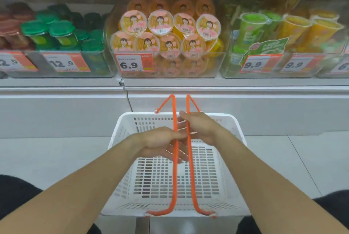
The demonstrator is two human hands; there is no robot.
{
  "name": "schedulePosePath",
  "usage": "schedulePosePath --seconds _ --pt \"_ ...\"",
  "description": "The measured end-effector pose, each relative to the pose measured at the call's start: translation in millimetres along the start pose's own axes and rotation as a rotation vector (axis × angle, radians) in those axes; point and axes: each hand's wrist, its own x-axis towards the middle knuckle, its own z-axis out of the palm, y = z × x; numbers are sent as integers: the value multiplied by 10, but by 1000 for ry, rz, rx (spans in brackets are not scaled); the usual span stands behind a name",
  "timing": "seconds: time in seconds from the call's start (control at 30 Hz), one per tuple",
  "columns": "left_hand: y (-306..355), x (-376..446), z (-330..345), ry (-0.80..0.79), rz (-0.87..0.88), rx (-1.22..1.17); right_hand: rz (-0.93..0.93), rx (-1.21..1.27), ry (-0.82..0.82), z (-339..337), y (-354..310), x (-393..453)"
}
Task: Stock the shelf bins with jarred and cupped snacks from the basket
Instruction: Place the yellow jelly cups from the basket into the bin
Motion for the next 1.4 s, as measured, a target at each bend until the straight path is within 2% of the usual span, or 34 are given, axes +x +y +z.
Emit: schedulePosePath --seconds 0.1,0.2,0.33,0.43,0.5,0.6,0.67,0.8,0.9,1.0,1.2,1.4 --pt "34 118 1 -170 -19 -56 91 232 -74 31 -20 115" --pt "106 198 -148 -271 -48 -75 140 322 -156 4 -31 229" --pt "200 248 -282 -335 -166 -84 236 597 -135 206 60 375" --pt "289 215 -331 -343 -226 10 282 670 -73 301 -1 388" --pt "372 55 -348 -317 -256 20 344 640 -48 368 -127 301" --pt "522 -360 -375 -267 -264 14 442 668 -100 541 -531 -8" --pt "652 -732 -417 -180 -259 -42 478 626 -149 637 -898 -256" --pt "932 -1784 -568 -30 -313 -105 541 472 -179 881 -1700 -876" --pt "1175 -2704 -730 132 -344 -246 596 419 -177 1207 -2391 -1308" --pt "1420 -3572 -993 195 -316 -371 592 328 -170 1712 -3067 -1581" --pt "1630 -5042 -1622 330 -232 -414 551 270 -154 3150 -3953 -1885" --pt "1635 -6045 -2180 434 -189 -333 538 306 -310 4628 -4509 -1988"
